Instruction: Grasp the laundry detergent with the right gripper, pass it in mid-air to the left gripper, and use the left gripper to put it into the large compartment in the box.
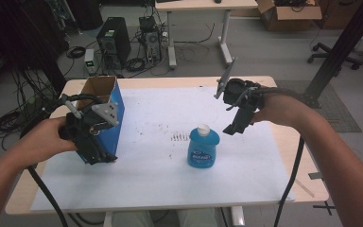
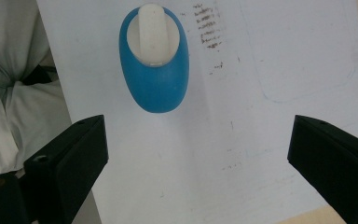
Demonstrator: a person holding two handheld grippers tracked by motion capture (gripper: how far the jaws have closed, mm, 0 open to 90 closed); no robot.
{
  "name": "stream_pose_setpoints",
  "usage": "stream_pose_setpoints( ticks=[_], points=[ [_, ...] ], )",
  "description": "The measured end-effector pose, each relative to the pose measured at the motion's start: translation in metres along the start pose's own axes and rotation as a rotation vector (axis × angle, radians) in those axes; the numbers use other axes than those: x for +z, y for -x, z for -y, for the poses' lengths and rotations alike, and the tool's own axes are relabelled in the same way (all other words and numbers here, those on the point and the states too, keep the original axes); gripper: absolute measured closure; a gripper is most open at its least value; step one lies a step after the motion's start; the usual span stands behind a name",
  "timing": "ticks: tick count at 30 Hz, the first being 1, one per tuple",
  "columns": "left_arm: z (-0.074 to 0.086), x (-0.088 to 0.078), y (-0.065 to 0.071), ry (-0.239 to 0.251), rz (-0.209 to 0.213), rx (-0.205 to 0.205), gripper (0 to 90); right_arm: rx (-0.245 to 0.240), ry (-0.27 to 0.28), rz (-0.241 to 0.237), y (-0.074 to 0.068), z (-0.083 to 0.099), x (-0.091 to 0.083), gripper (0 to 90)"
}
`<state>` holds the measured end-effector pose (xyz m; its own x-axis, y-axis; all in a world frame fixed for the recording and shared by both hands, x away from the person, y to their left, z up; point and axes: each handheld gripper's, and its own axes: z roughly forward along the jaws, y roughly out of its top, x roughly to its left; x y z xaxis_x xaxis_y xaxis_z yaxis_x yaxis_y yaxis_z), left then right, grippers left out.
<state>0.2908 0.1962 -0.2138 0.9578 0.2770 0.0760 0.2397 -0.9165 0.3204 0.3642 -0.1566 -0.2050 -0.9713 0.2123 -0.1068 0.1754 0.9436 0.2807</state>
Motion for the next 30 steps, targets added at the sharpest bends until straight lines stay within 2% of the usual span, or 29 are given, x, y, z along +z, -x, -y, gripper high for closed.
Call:
stream_pose_setpoints(
  ticks=[8, 23, 30],
  points=[
    [-0.003, -0.002, 0.002, 0.003, -0.005, 0.002, 5.7, 0.005, 0.012, -0.003, -0.002, 0.005, 0.001, 4.8],
    [-0.005, 0.002, 0.002, 0.011, -0.002, 0.004, 5.7, 0.008, 0.067, -0.007, -0.005, 0.018, 0.004, 4.6],
    [-0.005, 0.002, 0.002, 0.006, 0.000, 0.001, 5.7, 0.016, 0.113, -0.015, -0.006, 0.026, 0.010, 4.6]
  ],
)
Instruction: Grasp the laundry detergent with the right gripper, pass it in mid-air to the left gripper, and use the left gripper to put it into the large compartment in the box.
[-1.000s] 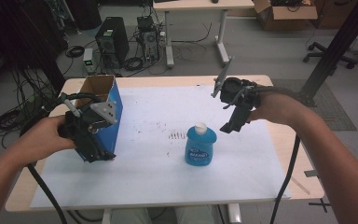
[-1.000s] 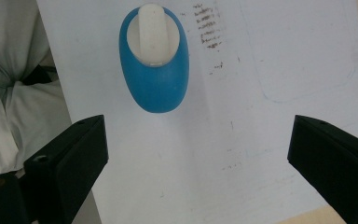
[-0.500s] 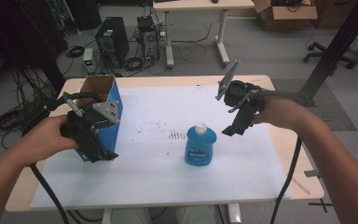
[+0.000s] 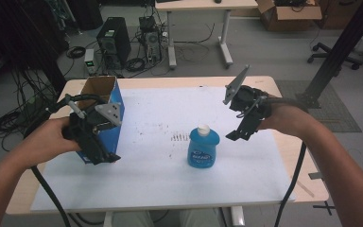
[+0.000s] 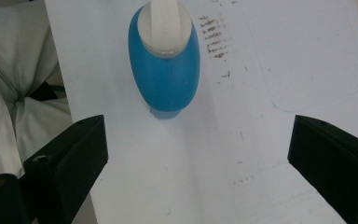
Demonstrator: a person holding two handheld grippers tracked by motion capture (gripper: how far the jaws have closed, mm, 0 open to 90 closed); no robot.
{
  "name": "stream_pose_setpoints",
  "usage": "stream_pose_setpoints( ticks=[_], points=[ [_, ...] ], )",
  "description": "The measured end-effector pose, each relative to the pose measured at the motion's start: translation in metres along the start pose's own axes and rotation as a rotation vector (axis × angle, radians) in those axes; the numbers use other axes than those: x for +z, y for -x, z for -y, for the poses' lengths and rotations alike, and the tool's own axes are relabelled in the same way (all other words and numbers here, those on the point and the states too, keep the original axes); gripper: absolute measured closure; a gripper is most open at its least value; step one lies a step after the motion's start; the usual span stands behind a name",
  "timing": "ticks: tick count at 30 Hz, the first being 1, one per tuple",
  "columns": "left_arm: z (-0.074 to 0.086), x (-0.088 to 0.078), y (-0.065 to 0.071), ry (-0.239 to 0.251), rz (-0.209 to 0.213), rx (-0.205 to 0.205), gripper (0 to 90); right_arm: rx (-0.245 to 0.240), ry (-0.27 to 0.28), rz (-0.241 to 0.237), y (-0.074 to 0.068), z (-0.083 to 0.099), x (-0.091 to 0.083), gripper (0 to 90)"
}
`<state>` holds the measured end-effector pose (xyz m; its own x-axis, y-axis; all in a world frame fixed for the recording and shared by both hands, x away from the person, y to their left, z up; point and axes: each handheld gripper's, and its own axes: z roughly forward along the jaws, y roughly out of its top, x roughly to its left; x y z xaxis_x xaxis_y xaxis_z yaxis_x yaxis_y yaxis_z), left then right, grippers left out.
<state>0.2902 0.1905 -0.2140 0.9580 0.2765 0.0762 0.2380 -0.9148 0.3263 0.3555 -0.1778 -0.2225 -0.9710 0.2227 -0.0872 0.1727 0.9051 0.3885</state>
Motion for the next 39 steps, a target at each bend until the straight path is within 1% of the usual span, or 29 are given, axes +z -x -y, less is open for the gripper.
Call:
stream_pose_setpoints(
  ticks=[4, 9, 11, 12, 18, 19, 20, 24, 31, 34, 35, 39],
  points=[
    [-0.001, -0.002, 0.000, 0.010, -0.003, -0.001, 5.8, 0.011, 0.024, -0.007, 0.000, 0.006, 0.004, 4.3],
    [-0.001, -0.001, 0.000, 0.007, -0.001, -0.002, 5.8, 0.021, 0.054, -0.013, 0.001, 0.016, 0.012, 4.1],
    [-0.002, -0.001, 0.000, 0.006, -0.001, -0.002, 5.8, 0.022, 0.060, -0.015, 0.001, 0.017, 0.013, 3.9],
    [-0.002, 0.000, 0.000, 0.008, -0.002, -0.001, 5.8, 0.027, 0.078, -0.018, 0.001, 0.019, 0.014, 3.8],
    [-0.002, 0.000, 0.000, 0.004, -0.001, -0.006, 5.8, 0.030, 0.102, -0.017, 0.001, 0.024, 0.017, 3.7],
    [-0.002, 0.000, 0.000, 0.006, -0.001, -0.007, 5.8, 0.031, 0.123, -0.015, 0.001, 0.026, 0.018, 3.7],
    [-0.002, 0.000, 0.000, 0.005, 0.000, -0.007, 5.8, 0.031, 0.123, -0.015, 0.001, 0.026, 0.018, 3.7],
    [-0.003, 0.001, -0.001, 0.004, 0.001, -0.009, 5.7, 0.032, 0.171, -0.018, 0.000, 0.032, 0.022, 3.5],
    [-0.004, 0.002, -0.001, 0.007, -0.001, -0.009, 5.8, 0.038, 0.210, -0.024, -0.003, 0.040, 0.032, 3.2],
    [-0.005, 0.002, -0.001, 0.011, -0.001, -0.010, 5.7, 0.035, 0.236, -0.023, -0.003, 0.044, 0.035, 2.9],
    [-0.005, 0.002, -0.001, 0.011, -0.001, -0.010, 5.8, 0.035, 0.236, -0.023, -0.003, 0.044, 0.035, 2.9],
    [-0.004, 0.003, -0.001, 0.014, -0.001, -0.011, 5.7, 0.045, 0.258, -0.032, -0.004, 0.048, 0.038, 2.9]
  ],
)
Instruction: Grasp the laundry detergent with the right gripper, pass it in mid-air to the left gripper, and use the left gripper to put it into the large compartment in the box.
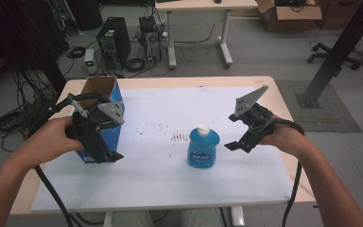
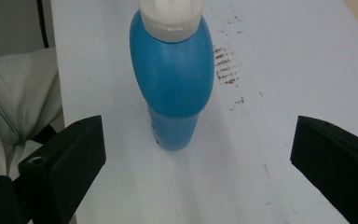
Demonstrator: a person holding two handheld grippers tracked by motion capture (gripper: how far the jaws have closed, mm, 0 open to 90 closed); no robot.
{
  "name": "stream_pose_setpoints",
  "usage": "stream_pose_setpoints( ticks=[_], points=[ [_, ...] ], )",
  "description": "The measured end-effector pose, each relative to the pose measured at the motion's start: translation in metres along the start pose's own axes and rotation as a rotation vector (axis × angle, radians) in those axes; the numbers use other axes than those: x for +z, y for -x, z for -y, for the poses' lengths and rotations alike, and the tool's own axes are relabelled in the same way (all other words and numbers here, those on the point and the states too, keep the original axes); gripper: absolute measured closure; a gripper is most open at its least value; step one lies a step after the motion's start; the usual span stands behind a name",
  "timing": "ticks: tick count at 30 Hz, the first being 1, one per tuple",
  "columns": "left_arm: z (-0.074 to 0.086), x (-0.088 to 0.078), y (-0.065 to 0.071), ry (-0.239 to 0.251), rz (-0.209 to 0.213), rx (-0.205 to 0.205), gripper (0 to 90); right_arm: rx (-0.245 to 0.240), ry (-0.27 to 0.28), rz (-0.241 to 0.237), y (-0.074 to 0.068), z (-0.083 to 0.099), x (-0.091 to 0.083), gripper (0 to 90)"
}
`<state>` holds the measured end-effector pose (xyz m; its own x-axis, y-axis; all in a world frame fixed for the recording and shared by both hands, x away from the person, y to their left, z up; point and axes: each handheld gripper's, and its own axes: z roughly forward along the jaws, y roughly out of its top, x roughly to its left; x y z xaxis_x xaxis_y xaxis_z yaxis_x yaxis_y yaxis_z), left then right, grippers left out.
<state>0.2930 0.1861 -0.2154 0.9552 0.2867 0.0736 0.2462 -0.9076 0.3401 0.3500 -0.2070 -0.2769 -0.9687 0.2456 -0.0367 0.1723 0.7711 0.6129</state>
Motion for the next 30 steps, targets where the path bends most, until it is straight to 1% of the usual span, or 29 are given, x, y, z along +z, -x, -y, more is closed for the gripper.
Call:
stream_pose_setpoints(
  ticks=[2, 5, 7, 10, 12, 16, 18, 22, 24, 30],
  points=[
    [0.000, 0.001, 0.000, -0.001, 0.002, 0.000, 5.7, 0.012, 0.037, -0.011, -0.001, 0.004, 0.001, 2.7],
    [0.000, 0.000, 0.000, 0.001, 0.001, -0.001, 5.8, 0.015, 0.047, -0.008, 0.000, 0.007, 0.002, 2.6],
    [-0.001, 0.000, 0.000, -0.001, 0.001, 0.001, 5.8, 0.021, 0.069, -0.020, 0.000, 0.011, 0.003, 2.6],
    [-0.002, 0.000, 0.001, -0.006, 0.002, 0.008, 5.8, 0.025, 0.105, -0.024, -0.001, 0.016, 0.005, 2.5],
    [-0.003, 0.001, 0.001, -0.006, 0.001, 0.005, 5.8, 0.031, 0.130, -0.028, -0.001, 0.020, 0.008, 2.5],
    [-0.005, 0.001, 0.002, -0.004, 0.004, 0.006, 5.8, 0.022, 0.141, -0.022, -0.002, 0.024, 0.011, 2.3],
    [-0.005, 0.002, 0.002, -0.005, 0.005, 0.005, 5.8, 0.025, 0.162, -0.032, -0.002, 0.026, 0.012, 2.3],
    [-0.005, 0.004, 0.002, -0.009, 0.007, 0.006, 5.8, 0.028, 0.177, -0.027, -0.003, 0.031, 0.015, 2.3],
    [-0.005, 0.004, 0.001, -0.008, 0.007, 0.003, 5.8, 0.028, 0.198, -0.025, -0.004, 0.035, 0.017, 2.3],
    [-0.006, 0.005, 0.001, -0.008, 0.009, 0.004, 5.8, 0.034, 0.229, -0.022, -0.003, 0.040, 0.021, 2.3]
  ],
)
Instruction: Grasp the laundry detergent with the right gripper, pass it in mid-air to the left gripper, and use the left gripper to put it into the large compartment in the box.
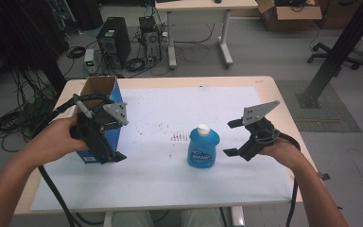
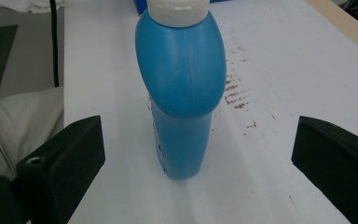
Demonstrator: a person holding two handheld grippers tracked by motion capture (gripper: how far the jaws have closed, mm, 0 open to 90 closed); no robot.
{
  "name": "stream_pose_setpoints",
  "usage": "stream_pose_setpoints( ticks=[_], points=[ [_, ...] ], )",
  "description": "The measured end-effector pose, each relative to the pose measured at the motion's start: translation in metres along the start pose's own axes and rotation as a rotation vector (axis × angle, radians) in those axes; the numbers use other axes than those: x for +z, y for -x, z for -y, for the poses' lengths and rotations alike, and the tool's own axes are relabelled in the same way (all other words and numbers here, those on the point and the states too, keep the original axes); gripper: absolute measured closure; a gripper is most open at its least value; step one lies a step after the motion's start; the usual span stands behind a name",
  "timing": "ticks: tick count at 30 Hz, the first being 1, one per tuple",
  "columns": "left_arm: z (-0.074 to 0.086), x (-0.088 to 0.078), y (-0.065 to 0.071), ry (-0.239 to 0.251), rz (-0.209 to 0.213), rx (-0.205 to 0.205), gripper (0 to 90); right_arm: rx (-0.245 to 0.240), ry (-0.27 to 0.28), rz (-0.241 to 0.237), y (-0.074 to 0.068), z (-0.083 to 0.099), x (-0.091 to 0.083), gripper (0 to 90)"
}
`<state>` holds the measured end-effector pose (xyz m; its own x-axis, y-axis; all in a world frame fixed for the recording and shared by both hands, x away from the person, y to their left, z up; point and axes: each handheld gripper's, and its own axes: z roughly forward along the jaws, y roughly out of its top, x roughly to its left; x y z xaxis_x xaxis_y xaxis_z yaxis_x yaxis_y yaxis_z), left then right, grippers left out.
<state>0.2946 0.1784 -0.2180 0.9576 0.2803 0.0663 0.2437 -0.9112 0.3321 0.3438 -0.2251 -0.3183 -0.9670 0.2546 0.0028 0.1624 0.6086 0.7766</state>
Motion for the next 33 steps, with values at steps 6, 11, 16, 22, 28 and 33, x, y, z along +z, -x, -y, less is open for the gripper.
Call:
stream_pose_setpoints(
  ticks=[6, 11, 16, 22, 28, 33],
  points=[
    [-0.001, 0.001, 0.000, -0.007, 0.003, 0.004, 5.8, 0.006, 0.029, -0.005, 0.000, 0.005, 0.003, 2.2],
    [-0.001, 0.001, 0.000, -0.009, 0.002, 0.001, 5.8, 0.009, 0.042, -0.003, 0.001, 0.009, 0.005, 2.0],
    [-0.002, 0.003, 0.000, -0.012, 0.003, -0.001, 5.8, 0.025, 0.047, 0.000, 0.002, 0.015, 0.007, 0.8],
    [-0.003, 0.004, 0.000, -0.013, 0.005, -0.002, 5.8, 0.031, 0.054, 0.001, 0.002, 0.020, 0.009, 0.8],
    [-0.005, 0.005, 0.000, -0.013, 0.006, -0.002, 5.9, 0.043, 0.059, -0.001, 0.002, 0.026, 0.011, 0.9],
    [-0.005, 0.006, -0.001, -0.015, 0.009, 0.000, 5.9, 0.047, 0.065, -0.003, 0.002, 0.028, 0.013, 0.8]
  ],
)
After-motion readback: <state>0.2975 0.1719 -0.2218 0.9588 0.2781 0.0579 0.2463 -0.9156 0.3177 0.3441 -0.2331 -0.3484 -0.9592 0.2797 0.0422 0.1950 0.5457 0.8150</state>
